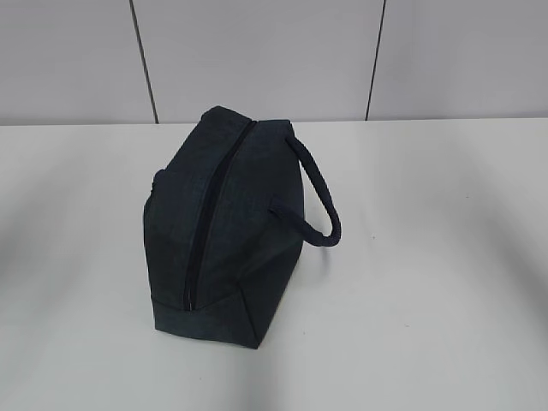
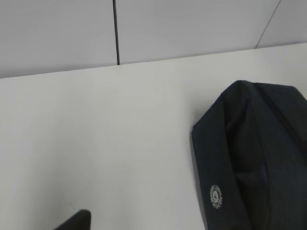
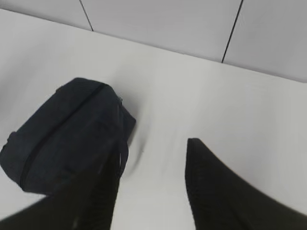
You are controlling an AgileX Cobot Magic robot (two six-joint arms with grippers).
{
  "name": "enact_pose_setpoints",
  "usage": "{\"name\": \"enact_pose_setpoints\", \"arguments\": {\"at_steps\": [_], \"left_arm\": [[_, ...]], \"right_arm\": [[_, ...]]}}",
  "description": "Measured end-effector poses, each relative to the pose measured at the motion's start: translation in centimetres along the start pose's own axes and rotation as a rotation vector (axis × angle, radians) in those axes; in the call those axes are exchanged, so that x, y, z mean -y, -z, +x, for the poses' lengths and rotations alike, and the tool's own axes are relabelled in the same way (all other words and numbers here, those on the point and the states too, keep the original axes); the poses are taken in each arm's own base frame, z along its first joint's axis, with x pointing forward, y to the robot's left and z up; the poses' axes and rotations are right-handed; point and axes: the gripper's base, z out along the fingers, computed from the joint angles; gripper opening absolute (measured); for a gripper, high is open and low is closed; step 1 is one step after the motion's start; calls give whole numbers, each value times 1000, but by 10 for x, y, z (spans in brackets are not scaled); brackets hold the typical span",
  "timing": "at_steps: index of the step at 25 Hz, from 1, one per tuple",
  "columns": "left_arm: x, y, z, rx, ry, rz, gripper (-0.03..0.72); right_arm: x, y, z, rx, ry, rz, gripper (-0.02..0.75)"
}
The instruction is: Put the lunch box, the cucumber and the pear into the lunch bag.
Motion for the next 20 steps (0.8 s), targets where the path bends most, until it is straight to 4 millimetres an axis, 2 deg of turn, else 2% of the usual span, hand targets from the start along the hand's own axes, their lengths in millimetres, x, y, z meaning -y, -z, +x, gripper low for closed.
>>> {"name": "enact_pose_setpoints", "arguments": {"at_steps": [3,4,5,7,10,11,14,20], "left_arm": [[6,20,23,48,9,11,490],[8,27,32,67,14,16,490],[10,31,40,79,18,20,490],[14,45,56,122,27,29,490],[20,59,78,167,39,54,489],[22,64,86,178,40,61,489],[26,77,106,199,29,69,489],[31,104,146,210,-14,46,488]], "right_arm": [[-3,21,30,-17,-1,2,350],[-3,22,39,-32,-3,1,350],[-3,22,39,-32,-3,1,350],[-6,40,73,-44,-4,1,349],[-8,48,103,-62,-5,1,349],[-10,58,120,-53,-5,2,349],[-11,71,155,-43,-4,14,349],[-16,114,222,112,-14,35,349]]}}
